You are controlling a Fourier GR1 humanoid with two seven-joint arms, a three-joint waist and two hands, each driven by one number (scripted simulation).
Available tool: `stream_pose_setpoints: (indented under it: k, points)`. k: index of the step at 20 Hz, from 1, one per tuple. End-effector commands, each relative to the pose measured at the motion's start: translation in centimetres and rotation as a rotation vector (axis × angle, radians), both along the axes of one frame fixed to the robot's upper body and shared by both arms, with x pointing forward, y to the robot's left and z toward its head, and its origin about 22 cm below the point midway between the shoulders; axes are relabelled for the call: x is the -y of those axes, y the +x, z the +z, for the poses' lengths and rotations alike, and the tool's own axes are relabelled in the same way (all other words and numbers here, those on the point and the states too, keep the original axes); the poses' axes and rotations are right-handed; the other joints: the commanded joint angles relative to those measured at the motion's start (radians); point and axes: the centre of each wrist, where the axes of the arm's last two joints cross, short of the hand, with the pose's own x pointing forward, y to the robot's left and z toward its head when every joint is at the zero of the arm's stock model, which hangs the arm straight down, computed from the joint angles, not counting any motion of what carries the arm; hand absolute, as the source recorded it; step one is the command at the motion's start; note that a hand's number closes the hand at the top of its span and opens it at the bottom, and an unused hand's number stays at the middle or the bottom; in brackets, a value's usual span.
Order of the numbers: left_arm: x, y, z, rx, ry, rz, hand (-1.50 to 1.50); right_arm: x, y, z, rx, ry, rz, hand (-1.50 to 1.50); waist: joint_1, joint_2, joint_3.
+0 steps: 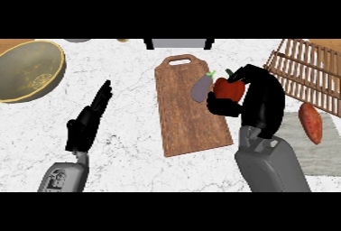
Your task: Pick the bell pepper from the placemat and place it in the tiered shelf
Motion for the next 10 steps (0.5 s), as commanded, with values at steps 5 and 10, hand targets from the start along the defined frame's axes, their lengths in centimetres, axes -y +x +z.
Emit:
stream_pose_setpoints:
  k: [5, 10]
  points:
    - [-0.5, 0.3, -0.5, -0.002, 0.012, -0.005, 0.00, 0.1, -1.4, 6.9, 0.098, -0.093, -0.235, 1.50, -0.008, 0.003, 0.000]
    - [0.2, -0.1, 0.9, -0.002, 0.017, -0.003, 0.00, 2.5, -0.5, 9.0, 0.178, -0.142, -0.334, 1.50, -0.002, 0.004, 0.001]
